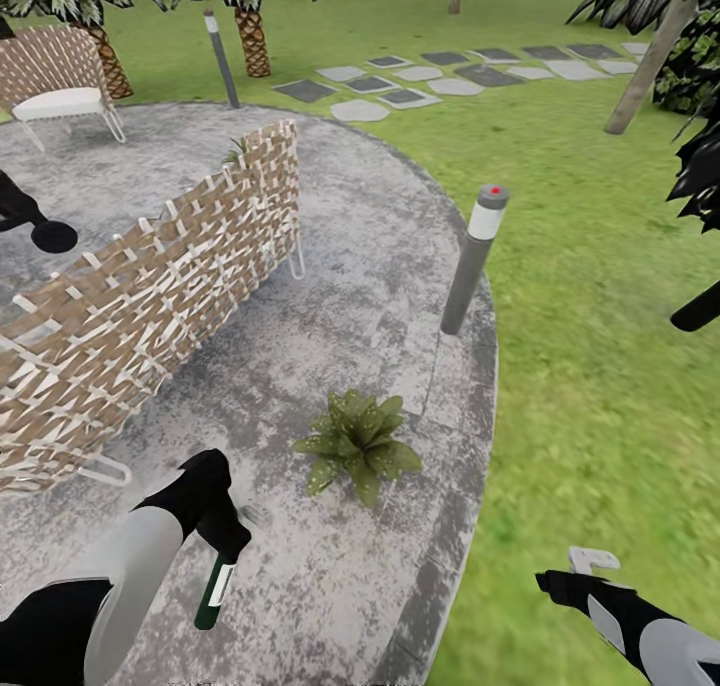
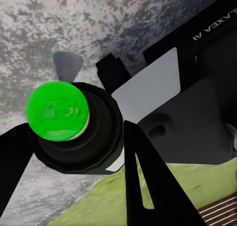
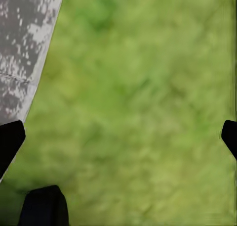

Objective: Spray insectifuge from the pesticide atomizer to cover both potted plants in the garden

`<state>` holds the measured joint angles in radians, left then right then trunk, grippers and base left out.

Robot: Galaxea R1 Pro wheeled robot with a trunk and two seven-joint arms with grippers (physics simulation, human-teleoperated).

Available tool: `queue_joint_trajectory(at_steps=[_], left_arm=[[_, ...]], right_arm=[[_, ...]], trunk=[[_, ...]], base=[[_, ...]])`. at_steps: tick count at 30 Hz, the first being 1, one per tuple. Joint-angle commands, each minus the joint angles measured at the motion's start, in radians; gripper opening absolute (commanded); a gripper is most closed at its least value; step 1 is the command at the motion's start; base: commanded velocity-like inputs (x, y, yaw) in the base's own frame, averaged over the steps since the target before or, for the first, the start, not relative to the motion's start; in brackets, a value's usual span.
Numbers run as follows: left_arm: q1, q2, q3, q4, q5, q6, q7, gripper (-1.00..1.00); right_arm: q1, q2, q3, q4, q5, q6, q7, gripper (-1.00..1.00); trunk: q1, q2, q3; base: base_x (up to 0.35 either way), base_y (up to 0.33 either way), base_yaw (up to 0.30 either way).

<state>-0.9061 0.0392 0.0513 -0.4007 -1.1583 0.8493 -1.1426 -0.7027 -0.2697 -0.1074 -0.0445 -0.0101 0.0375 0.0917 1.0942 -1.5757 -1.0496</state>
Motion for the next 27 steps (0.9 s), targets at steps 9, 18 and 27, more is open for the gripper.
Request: queue_joint_trajectory(at_steps=[9, 18, 27], left_arm=[[0.000, -0.003, 0.005, 0.000, -0.008, 0.045, -0.009, -1.00], [0.000, -0.005, 0.005, 0.027, -0.005, 0.077, -0.009, -1.00], [0.000, -0.007, 0.005, 0.035, -0.006, 0.077, -0.009, -1.00]], right_arm=[[0.001, 0.000, -0.009, -0.001, -0.001, 0.004, 0.008, 1.00], [0.001, 0.000, -0.009, -0.001, 0.000, 0.004, 0.007, 1.00], [0.000, 0.000, -0.009, -0.001, -0.001, 0.004, 0.006, 1.00]], trunk=[[0.000, 0.000, -0.006], [0.000, 0.000, -0.010], [0.000, 0.000, -0.016]], base=[[0.008, -0.299, 0.145], [0.132, -0.207, 0.165], [0.024, -0.028, 0.254]])
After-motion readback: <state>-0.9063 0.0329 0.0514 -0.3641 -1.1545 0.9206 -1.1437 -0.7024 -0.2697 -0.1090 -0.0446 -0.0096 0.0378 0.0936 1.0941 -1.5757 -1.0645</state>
